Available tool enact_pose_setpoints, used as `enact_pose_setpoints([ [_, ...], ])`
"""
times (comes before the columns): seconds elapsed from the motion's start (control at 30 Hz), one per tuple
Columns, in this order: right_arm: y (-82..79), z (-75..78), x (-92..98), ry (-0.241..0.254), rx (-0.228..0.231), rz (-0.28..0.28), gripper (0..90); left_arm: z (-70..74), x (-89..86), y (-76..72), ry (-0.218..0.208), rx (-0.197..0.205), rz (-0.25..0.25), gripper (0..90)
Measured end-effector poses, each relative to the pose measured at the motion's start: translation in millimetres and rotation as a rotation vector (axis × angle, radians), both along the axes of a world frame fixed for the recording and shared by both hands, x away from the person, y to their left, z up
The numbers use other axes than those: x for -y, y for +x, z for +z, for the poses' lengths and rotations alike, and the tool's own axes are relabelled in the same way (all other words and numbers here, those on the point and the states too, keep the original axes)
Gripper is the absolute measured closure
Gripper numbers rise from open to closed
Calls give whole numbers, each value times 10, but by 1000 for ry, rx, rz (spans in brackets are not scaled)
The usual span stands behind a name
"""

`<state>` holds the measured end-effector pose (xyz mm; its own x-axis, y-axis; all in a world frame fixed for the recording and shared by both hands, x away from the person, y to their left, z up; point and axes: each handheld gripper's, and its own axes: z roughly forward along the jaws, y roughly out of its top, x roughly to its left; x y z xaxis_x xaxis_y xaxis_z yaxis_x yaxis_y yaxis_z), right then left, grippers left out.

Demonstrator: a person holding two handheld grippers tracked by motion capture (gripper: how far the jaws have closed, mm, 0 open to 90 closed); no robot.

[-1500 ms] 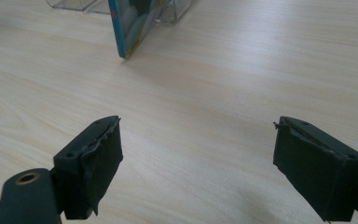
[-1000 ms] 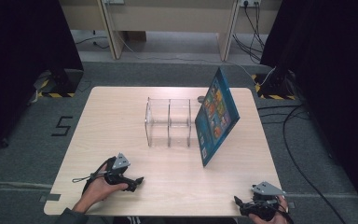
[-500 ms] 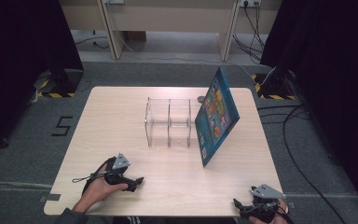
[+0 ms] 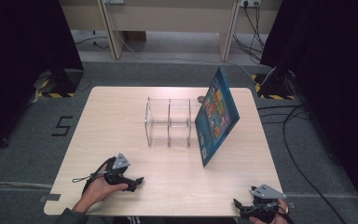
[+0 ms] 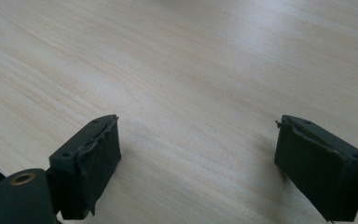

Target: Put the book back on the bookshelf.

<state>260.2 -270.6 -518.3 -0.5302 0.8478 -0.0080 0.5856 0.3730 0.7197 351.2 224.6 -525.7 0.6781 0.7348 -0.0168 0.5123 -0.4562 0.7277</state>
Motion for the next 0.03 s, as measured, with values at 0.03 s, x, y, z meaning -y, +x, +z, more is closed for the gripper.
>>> enact_pose_setpoints([
  [0.03,1,0,0,0,0,0,147,0,0,0,0,0,0,0],
])
